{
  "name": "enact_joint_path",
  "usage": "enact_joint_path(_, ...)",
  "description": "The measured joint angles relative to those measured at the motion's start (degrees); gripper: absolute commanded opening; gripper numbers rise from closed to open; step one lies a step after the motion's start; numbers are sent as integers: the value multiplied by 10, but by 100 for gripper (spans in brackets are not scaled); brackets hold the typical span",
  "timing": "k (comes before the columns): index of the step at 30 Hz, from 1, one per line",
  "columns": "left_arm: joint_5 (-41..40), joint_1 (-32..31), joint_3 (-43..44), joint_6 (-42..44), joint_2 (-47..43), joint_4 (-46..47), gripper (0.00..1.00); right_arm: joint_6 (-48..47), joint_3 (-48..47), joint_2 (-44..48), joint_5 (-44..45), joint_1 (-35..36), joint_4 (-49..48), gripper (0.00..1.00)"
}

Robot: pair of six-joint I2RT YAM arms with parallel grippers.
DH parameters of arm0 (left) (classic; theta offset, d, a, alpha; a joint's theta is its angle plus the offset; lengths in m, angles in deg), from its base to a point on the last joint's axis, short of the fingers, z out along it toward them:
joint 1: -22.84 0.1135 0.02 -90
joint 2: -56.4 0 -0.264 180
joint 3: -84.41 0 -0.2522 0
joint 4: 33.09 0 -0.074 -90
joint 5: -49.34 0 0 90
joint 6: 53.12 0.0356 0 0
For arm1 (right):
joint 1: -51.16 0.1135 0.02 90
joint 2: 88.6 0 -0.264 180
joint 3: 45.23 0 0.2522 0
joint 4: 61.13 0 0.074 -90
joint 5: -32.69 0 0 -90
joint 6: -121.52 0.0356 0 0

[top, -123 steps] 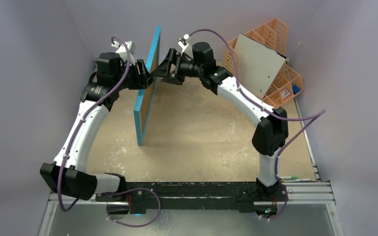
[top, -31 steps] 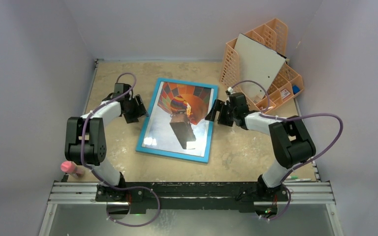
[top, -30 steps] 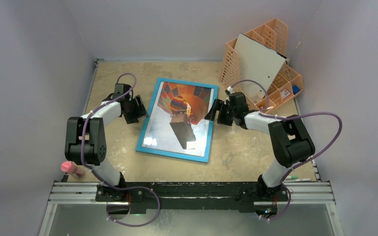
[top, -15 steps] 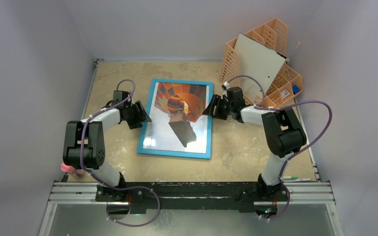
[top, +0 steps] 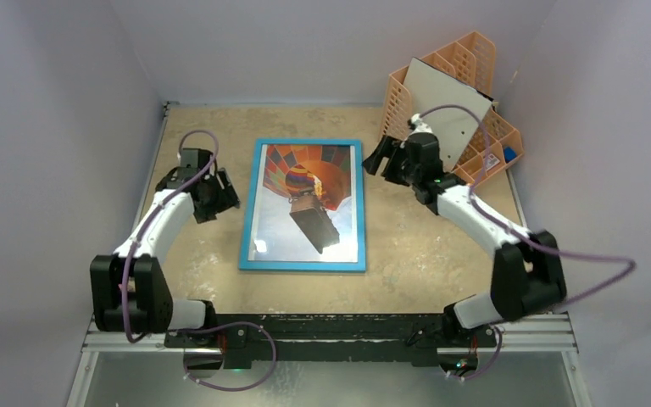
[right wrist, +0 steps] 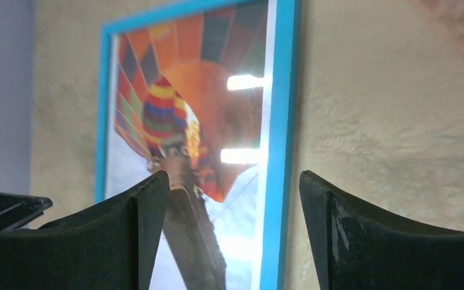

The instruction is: Put the photo into the frame

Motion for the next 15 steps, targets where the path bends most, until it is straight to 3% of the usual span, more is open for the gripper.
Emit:
enact_joint_path(3,-16,0,34,12,-50,-21,71,2,2,113,65,0,37,85)
enact_joint_path(6,-22,0,83,14,-99,-46,73,10,5,217,136,0,87,99)
enact_joint_path(11,-25,0,154,14,-178,-59,76,15,10,366,235,0,193,99)
enact_joint_path(15,-28,0,184,13,-229,-83,79,25,-9,434,295,0,285,99)
